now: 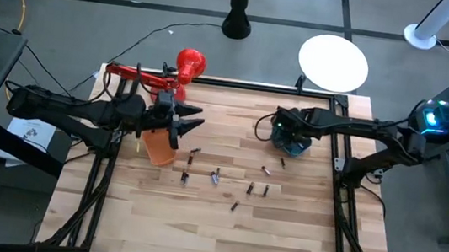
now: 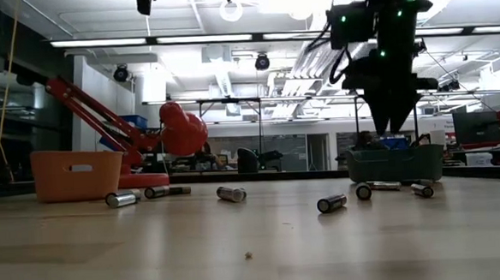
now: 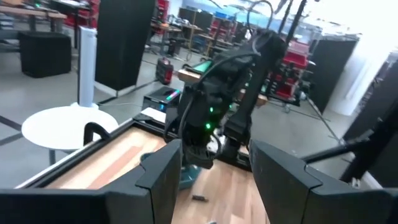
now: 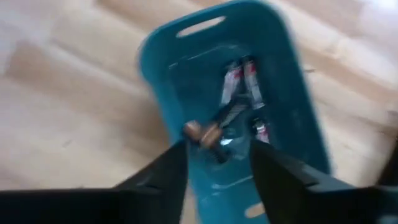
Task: Sort batteries
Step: Put the black battery into the blue bin
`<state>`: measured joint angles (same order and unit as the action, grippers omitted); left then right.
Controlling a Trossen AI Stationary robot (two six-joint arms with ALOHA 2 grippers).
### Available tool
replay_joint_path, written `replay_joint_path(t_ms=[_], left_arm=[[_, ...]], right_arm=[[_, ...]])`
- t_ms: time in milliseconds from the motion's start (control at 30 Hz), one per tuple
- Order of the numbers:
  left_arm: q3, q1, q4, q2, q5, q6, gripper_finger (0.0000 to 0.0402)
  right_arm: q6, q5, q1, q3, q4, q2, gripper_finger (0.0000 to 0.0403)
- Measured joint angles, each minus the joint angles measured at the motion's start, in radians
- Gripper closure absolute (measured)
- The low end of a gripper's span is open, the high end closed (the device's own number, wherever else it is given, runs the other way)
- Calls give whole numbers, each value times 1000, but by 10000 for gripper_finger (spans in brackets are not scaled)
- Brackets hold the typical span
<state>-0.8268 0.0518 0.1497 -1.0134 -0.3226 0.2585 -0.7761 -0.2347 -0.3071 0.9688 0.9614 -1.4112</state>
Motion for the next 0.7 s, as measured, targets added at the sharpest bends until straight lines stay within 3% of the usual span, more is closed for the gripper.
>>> replay_joint_path(t_ms=[167,300,433,700], left_arm=[[0,0,-27,0,2,0,223],[0,0,-31,0,2,0,223],[0,0,-33,0,2,0,223],[0,0,-32,0,2,1,223]], right_arm=[[-45,75,78,0,12,30,166],[-123,160,222,0,73,34,162],[-177,133,325,-3,172,5,161],[-188,127,296,-2,125,-86,160]])
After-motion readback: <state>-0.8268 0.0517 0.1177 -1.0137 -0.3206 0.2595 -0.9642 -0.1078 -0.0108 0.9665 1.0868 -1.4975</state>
